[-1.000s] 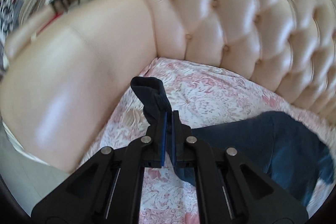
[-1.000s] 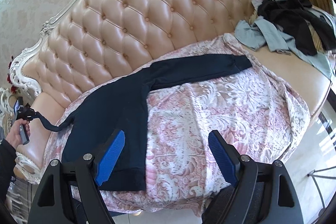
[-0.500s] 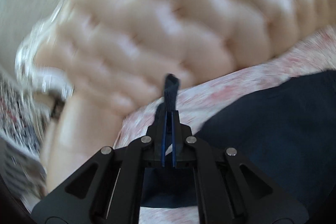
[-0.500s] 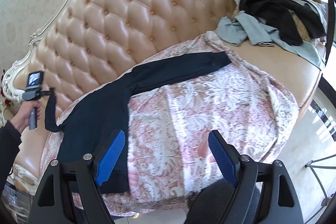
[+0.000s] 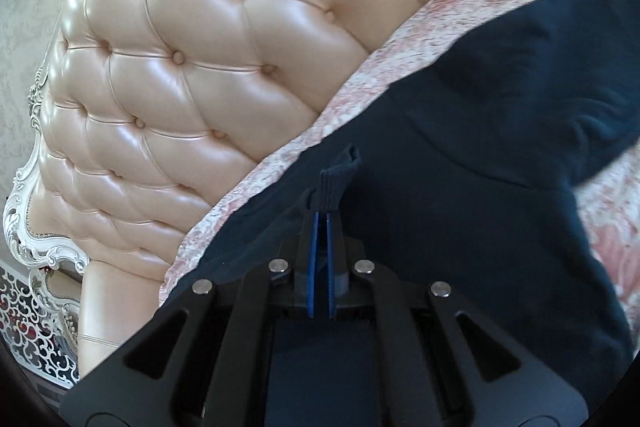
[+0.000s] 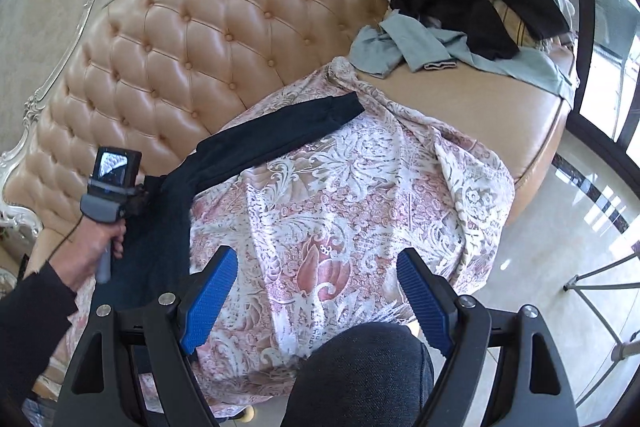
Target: Fold clothes
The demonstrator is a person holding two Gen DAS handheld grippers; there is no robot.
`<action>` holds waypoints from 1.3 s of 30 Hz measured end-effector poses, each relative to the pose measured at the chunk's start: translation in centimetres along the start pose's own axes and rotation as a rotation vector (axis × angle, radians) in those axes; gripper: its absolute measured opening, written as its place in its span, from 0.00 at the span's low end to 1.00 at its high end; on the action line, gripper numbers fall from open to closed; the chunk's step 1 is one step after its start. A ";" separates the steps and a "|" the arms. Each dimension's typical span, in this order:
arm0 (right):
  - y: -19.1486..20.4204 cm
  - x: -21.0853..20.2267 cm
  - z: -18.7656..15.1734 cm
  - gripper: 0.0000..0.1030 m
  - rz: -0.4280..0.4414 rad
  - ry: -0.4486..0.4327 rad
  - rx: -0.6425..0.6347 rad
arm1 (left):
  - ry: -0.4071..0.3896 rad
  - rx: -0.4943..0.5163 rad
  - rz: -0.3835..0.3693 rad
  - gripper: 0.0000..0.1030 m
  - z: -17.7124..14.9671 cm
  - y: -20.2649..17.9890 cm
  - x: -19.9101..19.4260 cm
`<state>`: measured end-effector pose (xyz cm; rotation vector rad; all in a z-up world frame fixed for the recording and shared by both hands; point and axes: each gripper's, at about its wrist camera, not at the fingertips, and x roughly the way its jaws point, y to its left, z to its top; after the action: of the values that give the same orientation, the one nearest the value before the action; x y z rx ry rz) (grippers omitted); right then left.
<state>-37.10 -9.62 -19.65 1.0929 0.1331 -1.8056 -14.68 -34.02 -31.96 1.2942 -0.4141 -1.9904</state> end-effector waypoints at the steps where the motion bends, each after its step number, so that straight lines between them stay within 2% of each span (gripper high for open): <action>1: 0.1 0.1 -0.1 0.81 0.003 0.003 -0.001 | 0.003 0.000 -0.005 0.05 0.1 -0.2 0.1; 7: 0.9 0.4 -0.3 0.81 0.018 0.013 -0.023 | 0.037 0.027 -0.036 0.05 -0.4 -1.7 1.2; 10: 0.6 0.6 -0.2 0.81 0.018 0.017 -0.009 | 0.032 -0.004 -0.085 0.09 -1.5 -1.9 1.0; 12: 0.5 0.8 -0.2 0.81 0.018 0.021 -0.001 | 0.020 -0.038 -0.144 0.23 -2.2 -1.5 0.4; 13: 0.5 0.8 -0.2 0.81 0.017 0.022 0.001 | 0.010 -0.069 -0.169 0.43 -2.6 -0.9 0.0; 14: 0.5 0.9 -0.2 0.81 0.017 0.021 0.000 | 0.000 -0.101 -0.194 0.53 -3.0 -0.3 -0.4; 15: 0.6 0.9 -0.2 0.81 0.017 0.021 -0.001 | -0.003 -0.153 -0.234 0.54 -3.5 0.7 -0.9; 17: 0.8 1.0 -0.3 0.81 0.020 0.021 -0.003 | -0.005 -0.277 -0.328 0.54 -4.6 3.2 -2.0; 18: 1.0 1.2 -0.3 0.81 0.023 0.023 -0.004 | -0.005 -0.376 -0.418 0.54 -5.6 5.0 -2.5; 20: 1.3 1.5 -0.4 0.81 0.030 0.030 -0.006 | -0.012 -0.659 -0.596 0.54 -9.2 10.1 -3.1; 22: 1.8 1.8 -0.5 0.81 0.039 0.034 -0.014 | -0.031 -1.019 -0.777 0.54 -14.8 15.8 -2.3; 24: 2.3 2.1 -0.7 0.81 0.046 0.041 -0.026 | -0.042 -1.279 -0.809 0.54 -20.2 19.9 -1.0; 25: 2.6 2.4 -0.8 0.81 0.050 0.047 -0.036 | -0.045 -1.367 -0.828 0.54 -22.4 21.3 -0.1; 28: 4.5 3.5 -0.7 0.81 0.071 0.069 -0.084 | -0.049 -1.583 -0.928 0.54 -28.0 24.4 2.8; 30: 6.6 4.5 -0.3 0.81 0.109 0.081 -0.118 | -0.044 -1.732 -1.010 0.54 -30.1 24.8 4.7; 34: 13.9 8.3 2.2 0.81 0.273 0.131 -0.157 | -0.014 -1.989 -1.207 0.54 -32.5 24.4 8.0; 37: 22.3 12.4 5.1 0.81 0.446 0.211 -0.170 | 0.025 -2.041 -1.272 0.54 -32.1 23.4 9.1; 39: 28.8 15.2 6.7 0.81 0.534 0.255 -0.209 | 0.045 -2.062 -1.266 0.54 -31.7 23.4 9.6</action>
<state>-20.48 -38.22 -16.36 1.0802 0.1597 -1.1496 20.31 -53.50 -38.25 -0.0463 2.3253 -1.6267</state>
